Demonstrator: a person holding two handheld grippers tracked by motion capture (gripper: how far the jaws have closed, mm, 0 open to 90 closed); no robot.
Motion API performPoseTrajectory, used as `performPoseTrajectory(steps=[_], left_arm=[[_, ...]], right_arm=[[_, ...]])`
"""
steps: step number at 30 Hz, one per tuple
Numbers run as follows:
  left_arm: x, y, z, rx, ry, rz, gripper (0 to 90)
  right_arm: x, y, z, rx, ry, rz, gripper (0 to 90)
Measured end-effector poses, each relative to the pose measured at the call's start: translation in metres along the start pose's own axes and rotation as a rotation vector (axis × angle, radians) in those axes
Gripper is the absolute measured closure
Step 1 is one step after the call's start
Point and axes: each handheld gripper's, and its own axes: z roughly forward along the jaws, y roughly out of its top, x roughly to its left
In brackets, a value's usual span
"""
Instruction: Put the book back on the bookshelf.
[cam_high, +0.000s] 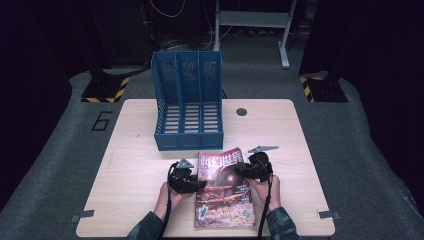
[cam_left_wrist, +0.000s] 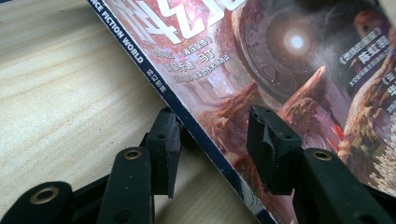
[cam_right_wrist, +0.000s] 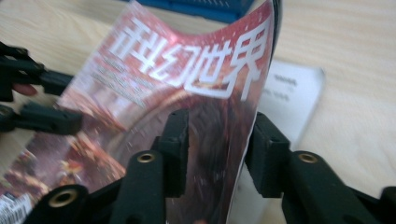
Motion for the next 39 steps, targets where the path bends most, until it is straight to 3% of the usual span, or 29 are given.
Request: performPoseTrajectory(steps=[2,7,10,13,14,16,18,19,28,39], left_arm=[[0.000,0.000,0.000,0.005,-0.001,0.003,55.0],[0.001,0.002,0.000,0.012,-0.008,-0.004,55.0],[0.002,0.003,-0.001,0.014,-0.016,0.002,55.0],[0.003,0.006,-0.003,0.024,-0.042,-0.007,54.2],[0.005,0.008,-0.004,0.033,-0.059,0.013,52.4],[0.004,0.009,-0.003,0.036,-0.069,0.002,48.0],[0.006,0.012,-0.002,0.039,-0.081,0.016,46.8],[0.008,0.014,-0.001,0.043,-0.103,-0.003,43.5],[0.011,0.029,0.005,0.052,-0.107,-0.017,38.9],[0.006,0.043,0.017,0.081,-0.122,0.004,40.2]], right_arm=[[-0.001,-0.007,-0.001,0.027,-0.045,-0.018,55.3],[0.001,-0.019,0.000,0.096,-0.081,-0.001,50.9],[0.001,-0.023,0.002,0.109,-0.085,-0.002,51.0],[0.000,-0.026,0.003,0.105,-0.085,-0.005,51.1],[0.000,-0.027,0.003,0.099,-0.084,-0.006,51.7],[0.000,-0.027,0.003,0.100,-0.085,-0.006,52.3],[0.000,-0.027,0.003,0.101,-0.091,-0.016,53.0],[0.000,-0.028,0.003,0.099,-0.092,-0.017,53.7],[0.000,-0.029,0.003,0.085,-0.096,-0.015,55.5],[0.000,-0.032,0.002,0.062,-0.100,-0.017,55.8]])
